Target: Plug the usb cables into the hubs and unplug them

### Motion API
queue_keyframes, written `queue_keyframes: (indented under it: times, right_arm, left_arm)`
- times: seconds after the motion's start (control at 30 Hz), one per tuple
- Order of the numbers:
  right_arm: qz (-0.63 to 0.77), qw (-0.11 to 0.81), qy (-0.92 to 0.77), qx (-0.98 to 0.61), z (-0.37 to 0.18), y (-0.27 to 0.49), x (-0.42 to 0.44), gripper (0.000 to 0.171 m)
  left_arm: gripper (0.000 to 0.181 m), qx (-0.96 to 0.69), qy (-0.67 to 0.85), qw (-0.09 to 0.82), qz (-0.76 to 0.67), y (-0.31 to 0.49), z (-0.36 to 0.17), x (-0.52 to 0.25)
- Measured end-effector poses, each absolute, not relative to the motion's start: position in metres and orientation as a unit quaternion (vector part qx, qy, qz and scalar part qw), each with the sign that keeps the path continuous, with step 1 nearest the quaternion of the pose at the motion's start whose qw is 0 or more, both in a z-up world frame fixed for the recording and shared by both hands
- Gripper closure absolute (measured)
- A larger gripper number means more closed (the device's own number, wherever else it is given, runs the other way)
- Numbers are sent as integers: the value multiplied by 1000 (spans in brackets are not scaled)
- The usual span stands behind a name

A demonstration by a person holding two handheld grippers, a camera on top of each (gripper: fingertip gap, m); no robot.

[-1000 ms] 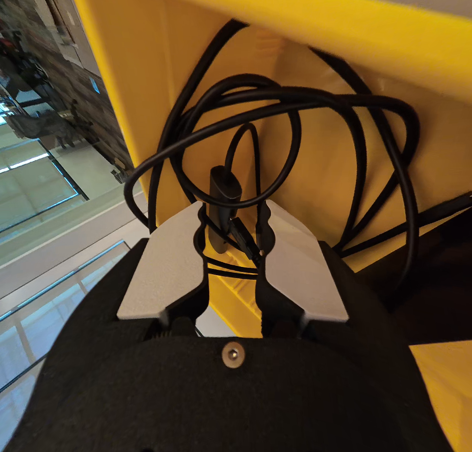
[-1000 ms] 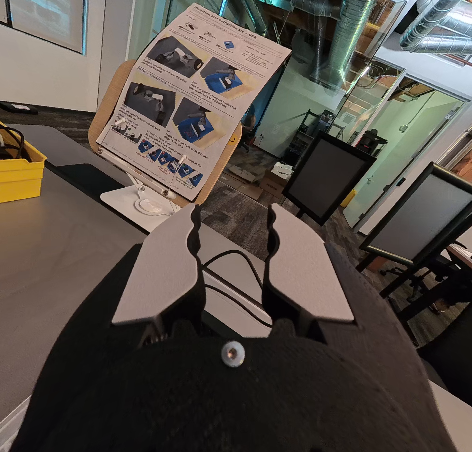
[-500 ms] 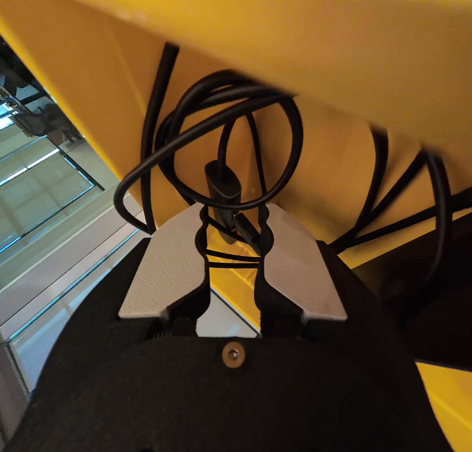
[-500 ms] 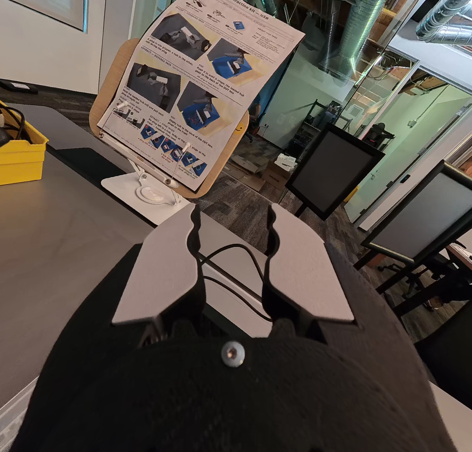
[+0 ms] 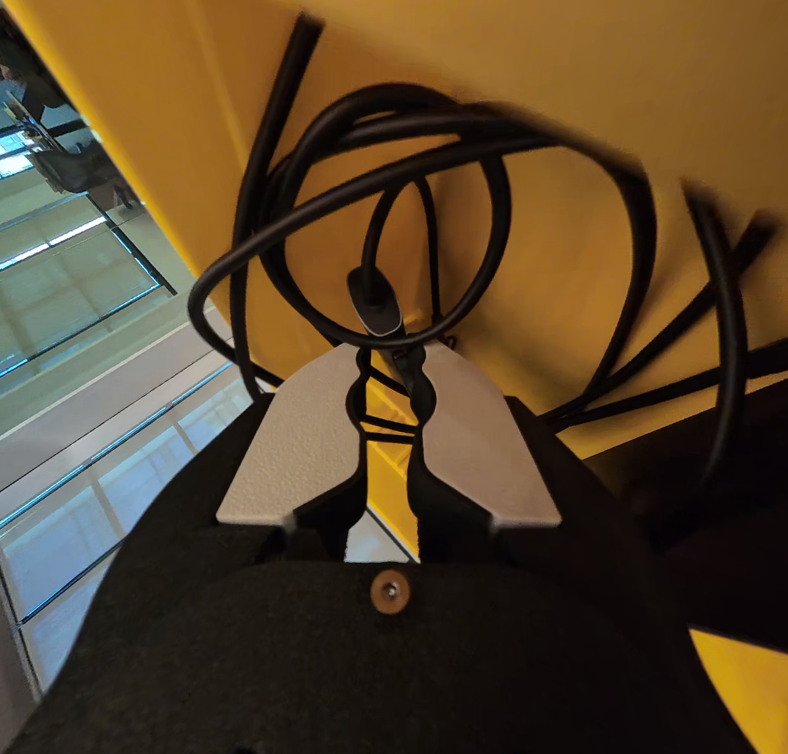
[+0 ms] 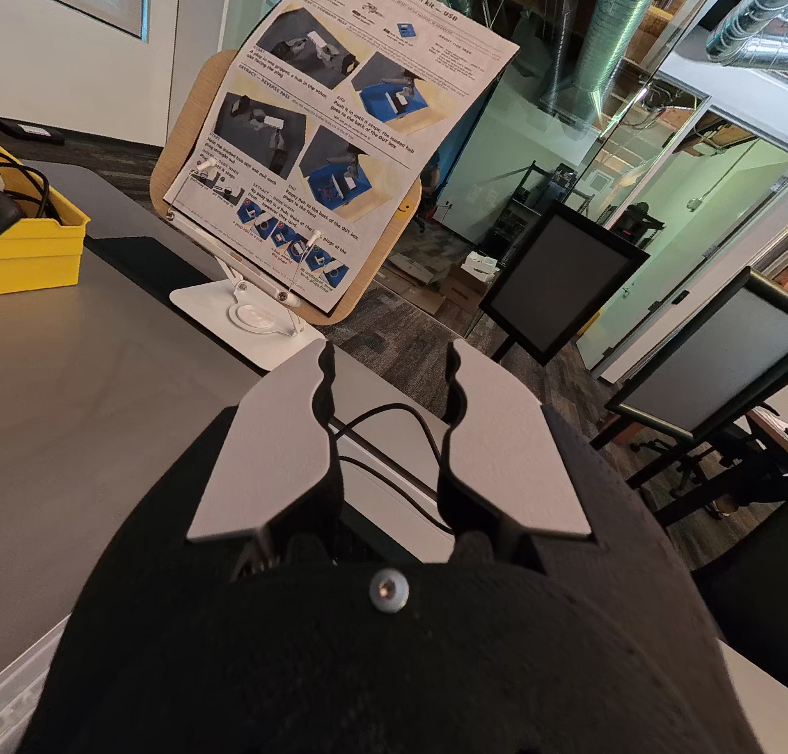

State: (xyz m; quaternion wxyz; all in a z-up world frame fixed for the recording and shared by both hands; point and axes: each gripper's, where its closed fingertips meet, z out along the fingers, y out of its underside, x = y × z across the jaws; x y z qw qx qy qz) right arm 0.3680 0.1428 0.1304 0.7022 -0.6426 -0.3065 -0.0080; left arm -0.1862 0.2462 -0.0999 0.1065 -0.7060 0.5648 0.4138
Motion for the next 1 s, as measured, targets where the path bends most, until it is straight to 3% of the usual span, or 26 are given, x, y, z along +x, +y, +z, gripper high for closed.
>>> queue_keyframes:
  times: [0.63, 1.0]
  right_arm:
    - [-1, 702, -310, -641, 130, 144, 365, 120]
    - [-2, 700, -317, -640, 129, 143, 360, 120]
  left_arm:
    - [167, -753, 508, 302, 288, 206, -4, -162]
    - [167, -692, 518, 394, 313, 171, 42, -142]
